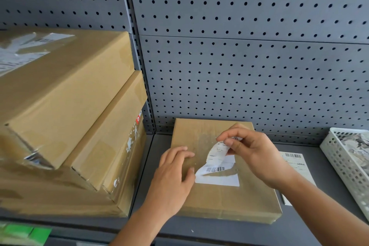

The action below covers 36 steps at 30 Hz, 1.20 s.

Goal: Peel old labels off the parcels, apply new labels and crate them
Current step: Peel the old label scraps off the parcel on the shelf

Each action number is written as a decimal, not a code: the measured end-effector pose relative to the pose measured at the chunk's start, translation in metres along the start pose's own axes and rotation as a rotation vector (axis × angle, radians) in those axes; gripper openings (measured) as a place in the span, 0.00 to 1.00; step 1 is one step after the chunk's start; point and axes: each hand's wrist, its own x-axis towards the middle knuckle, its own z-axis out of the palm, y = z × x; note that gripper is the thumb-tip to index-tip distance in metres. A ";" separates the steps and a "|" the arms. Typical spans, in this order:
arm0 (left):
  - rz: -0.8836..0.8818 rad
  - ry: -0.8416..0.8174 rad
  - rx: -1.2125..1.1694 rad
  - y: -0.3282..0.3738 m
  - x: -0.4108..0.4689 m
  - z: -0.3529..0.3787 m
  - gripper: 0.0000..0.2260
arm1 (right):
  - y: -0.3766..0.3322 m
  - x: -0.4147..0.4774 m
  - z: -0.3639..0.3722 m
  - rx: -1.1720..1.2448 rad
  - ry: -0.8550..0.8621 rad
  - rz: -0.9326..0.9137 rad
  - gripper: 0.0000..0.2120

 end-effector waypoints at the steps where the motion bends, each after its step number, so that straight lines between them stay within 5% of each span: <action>1: 0.000 0.002 -0.001 0.000 0.000 0.000 0.14 | -0.001 0.000 0.000 -0.002 0.009 -0.008 0.13; 8: 0.008 0.008 -0.002 -0.001 -0.001 0.000 0.14 | 0.010 0.010 0.002 -0.311 0.010 -0.057 0.15; 15: 0.020 0.029 -0.003 -0.001 -0.001 0.002 0.14 | 0.041 0.006 0.017 -0.644 -0.223 -0.149 0.13; 23: 0.013 0.018 -0.015 -0.001 -0.001 0.001 0.14 | 0.037 -0.001 0.009 -0.796 -0.449 -0.204 0.28; 32: 0.011 0.020 -0.018 -0.001 -0.001 0.001 0.14 | 0.035 -0.011 0.019 -0.748 -0.298 -0.314 0.10; 36: 0.006 0.024 -0.017 -0.002 -0.001 0.001 0.14 | 0.031 -0.019 0.010 -0.543 -0.196 -0.194 0.04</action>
